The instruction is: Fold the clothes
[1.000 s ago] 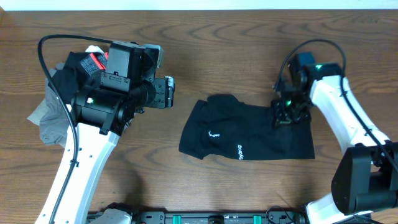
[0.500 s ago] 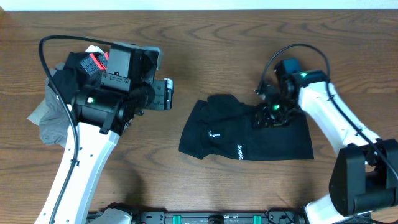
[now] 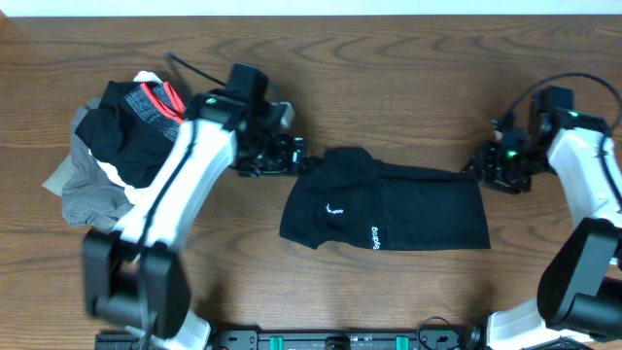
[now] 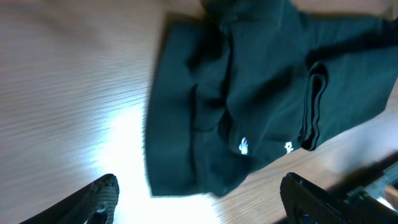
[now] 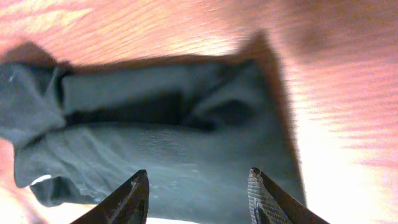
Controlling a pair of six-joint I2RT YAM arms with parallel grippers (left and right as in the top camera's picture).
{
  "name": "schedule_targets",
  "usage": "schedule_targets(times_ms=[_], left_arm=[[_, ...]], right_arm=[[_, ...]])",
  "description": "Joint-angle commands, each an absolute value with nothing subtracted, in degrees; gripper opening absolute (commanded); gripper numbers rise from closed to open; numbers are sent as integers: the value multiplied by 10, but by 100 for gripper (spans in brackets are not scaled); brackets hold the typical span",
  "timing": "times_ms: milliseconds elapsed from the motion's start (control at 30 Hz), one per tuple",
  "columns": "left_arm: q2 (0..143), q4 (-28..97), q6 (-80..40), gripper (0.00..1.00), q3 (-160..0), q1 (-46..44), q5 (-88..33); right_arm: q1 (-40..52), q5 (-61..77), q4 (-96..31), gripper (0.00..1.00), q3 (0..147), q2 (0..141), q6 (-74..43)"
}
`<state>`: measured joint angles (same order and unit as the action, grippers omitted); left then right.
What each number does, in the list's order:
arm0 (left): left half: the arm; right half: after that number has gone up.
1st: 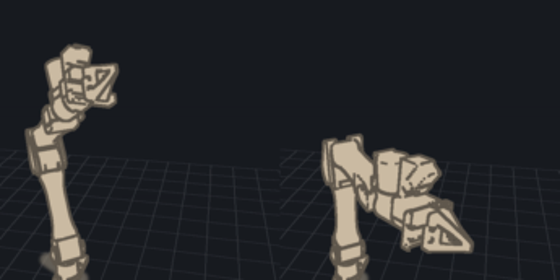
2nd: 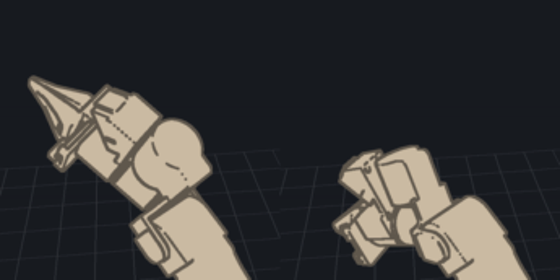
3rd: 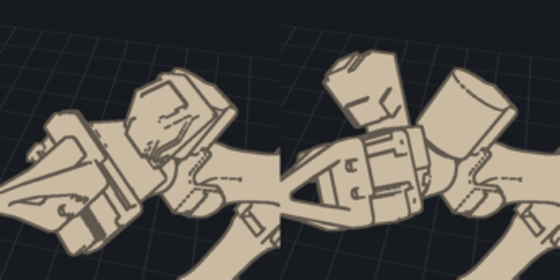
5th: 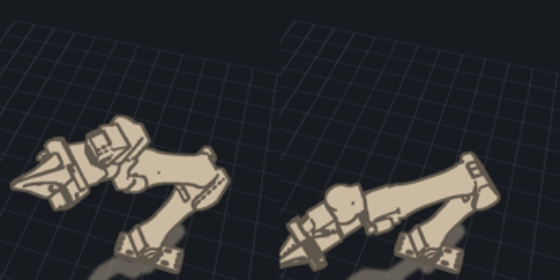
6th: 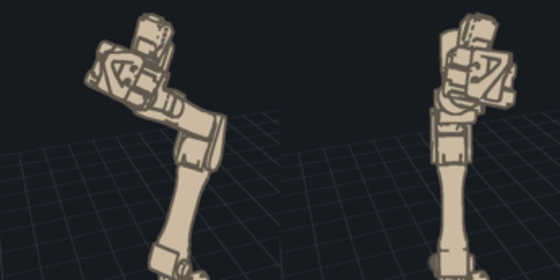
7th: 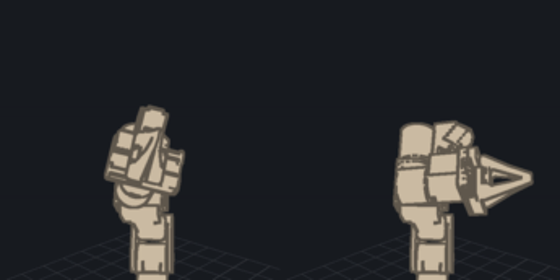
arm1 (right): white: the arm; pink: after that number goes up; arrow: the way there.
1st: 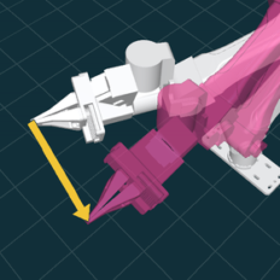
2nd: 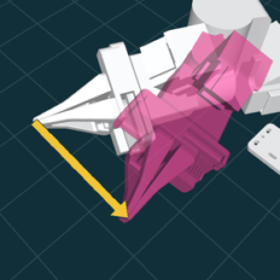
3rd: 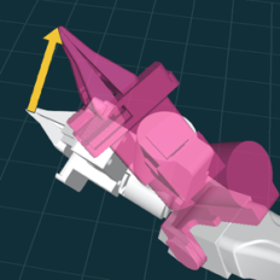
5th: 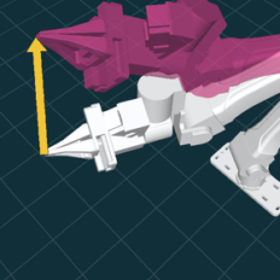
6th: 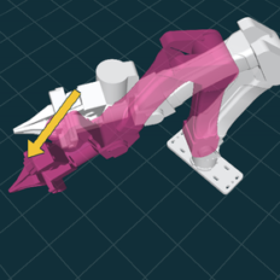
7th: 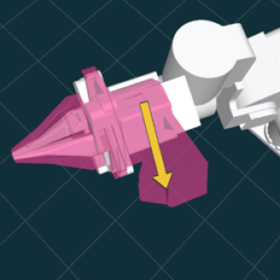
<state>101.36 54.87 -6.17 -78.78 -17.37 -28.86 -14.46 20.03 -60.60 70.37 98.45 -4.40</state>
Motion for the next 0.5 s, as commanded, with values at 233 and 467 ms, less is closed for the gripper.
schedule_targets(times_ms=[233,467], left_arm=[[1159,526,-60,85,-782,-206,-369],[1204,509,-54,86,-781,-240,-369]], right_arm=[[-187,202,-620,49,712,970,-50],[-187,202,-617,49,712,970,-50]])
